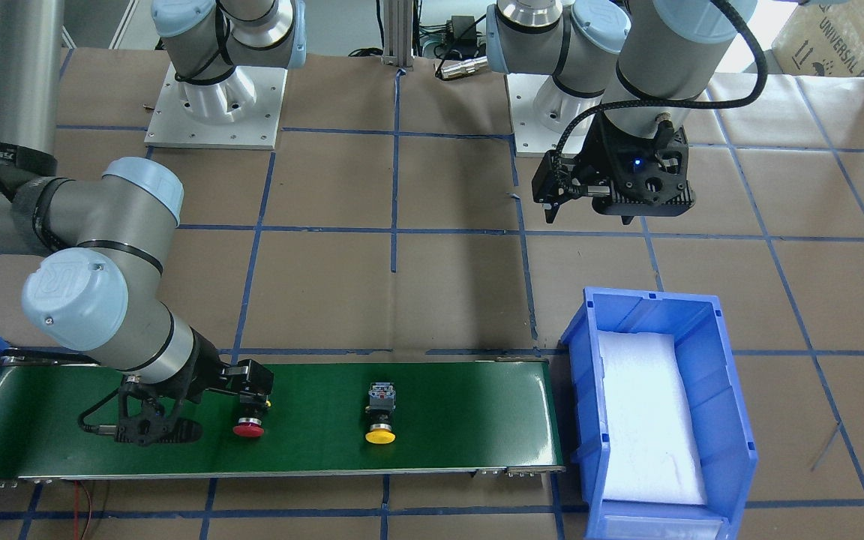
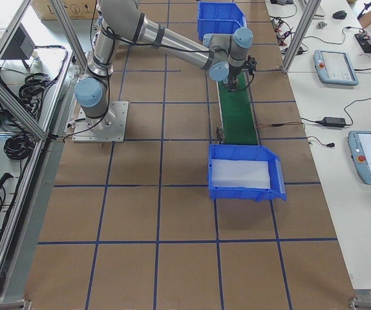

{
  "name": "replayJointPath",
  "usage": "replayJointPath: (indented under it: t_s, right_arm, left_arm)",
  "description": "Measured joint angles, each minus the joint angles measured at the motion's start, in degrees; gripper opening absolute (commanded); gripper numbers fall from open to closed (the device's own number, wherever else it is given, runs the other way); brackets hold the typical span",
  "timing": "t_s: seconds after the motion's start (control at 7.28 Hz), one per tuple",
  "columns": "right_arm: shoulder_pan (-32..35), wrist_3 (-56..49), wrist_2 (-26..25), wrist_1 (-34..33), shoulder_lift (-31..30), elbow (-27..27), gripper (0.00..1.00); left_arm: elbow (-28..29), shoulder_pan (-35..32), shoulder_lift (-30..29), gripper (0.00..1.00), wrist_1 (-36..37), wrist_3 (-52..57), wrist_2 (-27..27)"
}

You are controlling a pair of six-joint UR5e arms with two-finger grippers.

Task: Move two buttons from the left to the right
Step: 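Grasp the red button on the belt with the right gripper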

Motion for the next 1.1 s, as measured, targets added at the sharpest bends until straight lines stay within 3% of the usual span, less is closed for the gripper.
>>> replayJointPath:
  t_s: [0.55, 0.69, 0.96, 1.1]
  right_arm:
    - [0.05, -0.07, -0.24, 0.02, 0.36, 0.57, 0.96]
    - [-0.01, -0.07, -0.33, -0.02, 0.44, 0.68, 0.87]
    - [-0.09, -0.07, -0.48, 0.02, 0.52, 0.78, 0.55]
    - [-0.1, -0.07, -0.5, 0.5, 0.53, 0.8, 0.45]
  left_arm:
    - [0.0, -0.06, 0.0, 1.0, 0.14, 0.0, -0.16]
    - [0.0, -0.05, 0.0, 1.0, 0.15, 0.0, -0.22]
    - [0.0, -0.05, 0.0, 1.0, 0.12, 0.0, -0.19]
    - [0.0, -0.05, 0.0, 1.0, 0.15, 0.0, -0.17]
